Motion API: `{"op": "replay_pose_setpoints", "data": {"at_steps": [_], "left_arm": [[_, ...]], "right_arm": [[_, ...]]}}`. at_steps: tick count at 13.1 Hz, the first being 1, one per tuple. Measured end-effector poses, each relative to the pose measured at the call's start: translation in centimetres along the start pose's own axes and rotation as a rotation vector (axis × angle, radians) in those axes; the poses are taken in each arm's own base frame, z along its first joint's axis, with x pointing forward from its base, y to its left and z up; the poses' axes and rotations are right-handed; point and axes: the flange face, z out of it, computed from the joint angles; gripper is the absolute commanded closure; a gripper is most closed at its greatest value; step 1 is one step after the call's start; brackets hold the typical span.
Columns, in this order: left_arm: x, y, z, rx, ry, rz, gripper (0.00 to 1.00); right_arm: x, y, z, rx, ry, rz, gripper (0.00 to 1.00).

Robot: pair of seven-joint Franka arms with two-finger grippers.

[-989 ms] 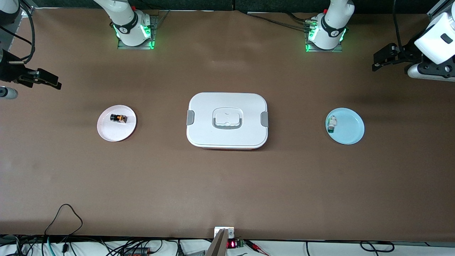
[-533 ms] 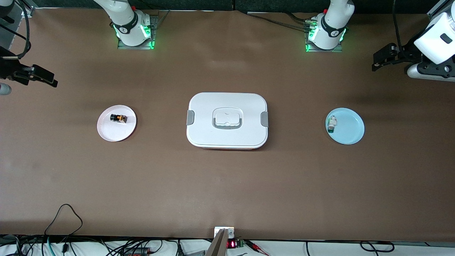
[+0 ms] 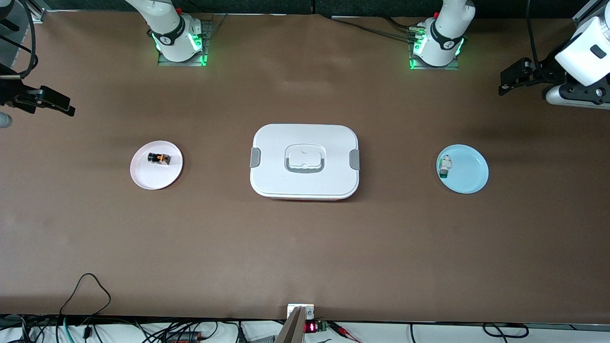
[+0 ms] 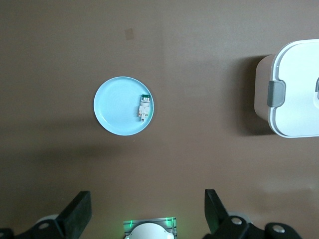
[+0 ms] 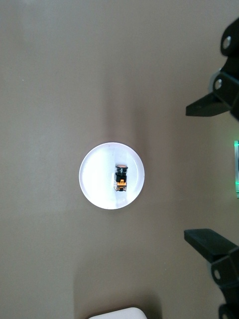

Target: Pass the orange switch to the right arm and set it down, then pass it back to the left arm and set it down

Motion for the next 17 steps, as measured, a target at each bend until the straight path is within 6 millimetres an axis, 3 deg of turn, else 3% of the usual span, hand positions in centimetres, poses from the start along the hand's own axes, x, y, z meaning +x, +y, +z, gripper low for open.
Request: {"op": "replay_pose_setpoints", "data": {"at_steps": [17], "left_arm": [[0.0,0.0,0.0,0.000,0.000,0.000,0.00]], "right_arm": [[0.2,-1.3,0.4,-0.011,-0.010,-0.025,0.00]]}}
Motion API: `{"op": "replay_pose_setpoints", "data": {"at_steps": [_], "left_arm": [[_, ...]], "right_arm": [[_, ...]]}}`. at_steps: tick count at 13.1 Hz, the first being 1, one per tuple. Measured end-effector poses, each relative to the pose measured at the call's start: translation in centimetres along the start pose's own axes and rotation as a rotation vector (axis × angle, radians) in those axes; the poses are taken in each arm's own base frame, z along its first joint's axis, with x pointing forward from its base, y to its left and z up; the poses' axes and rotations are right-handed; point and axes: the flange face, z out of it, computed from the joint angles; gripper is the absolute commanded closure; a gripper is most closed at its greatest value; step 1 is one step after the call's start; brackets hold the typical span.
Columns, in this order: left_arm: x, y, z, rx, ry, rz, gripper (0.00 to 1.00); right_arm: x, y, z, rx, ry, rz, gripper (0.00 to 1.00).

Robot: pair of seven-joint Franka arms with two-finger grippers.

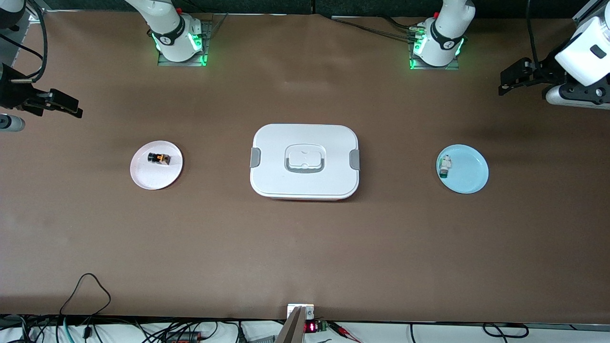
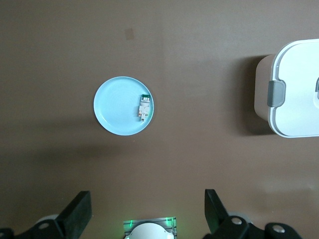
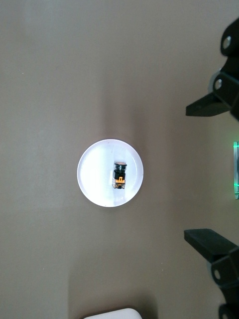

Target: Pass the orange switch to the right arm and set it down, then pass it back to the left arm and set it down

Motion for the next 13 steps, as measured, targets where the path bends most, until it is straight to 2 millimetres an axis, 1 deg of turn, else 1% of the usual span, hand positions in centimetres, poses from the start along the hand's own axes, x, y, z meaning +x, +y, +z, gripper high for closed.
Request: {"op": "replay_pose_setpoints", "data": {"at_steps": [9,11,13], "left_arm": [[0.0,0.0,0.0,0.000,0.000,0.000,0.00],[0.0,0.0,0.0,0.000,0.000,0.000,0.00],[0.0,0.0,0.0,0.000,0.000,0.000,0.00]], "right_arm": [[0.0,0.1,-0.1,-0.006,0.003,0.001,0.00],[0.0,0.3,-0.4,-0.006,0.009,0.004,0.00],[0.0,0.6,-1.2,-0.005,0.025,0.010,0.00]]}}
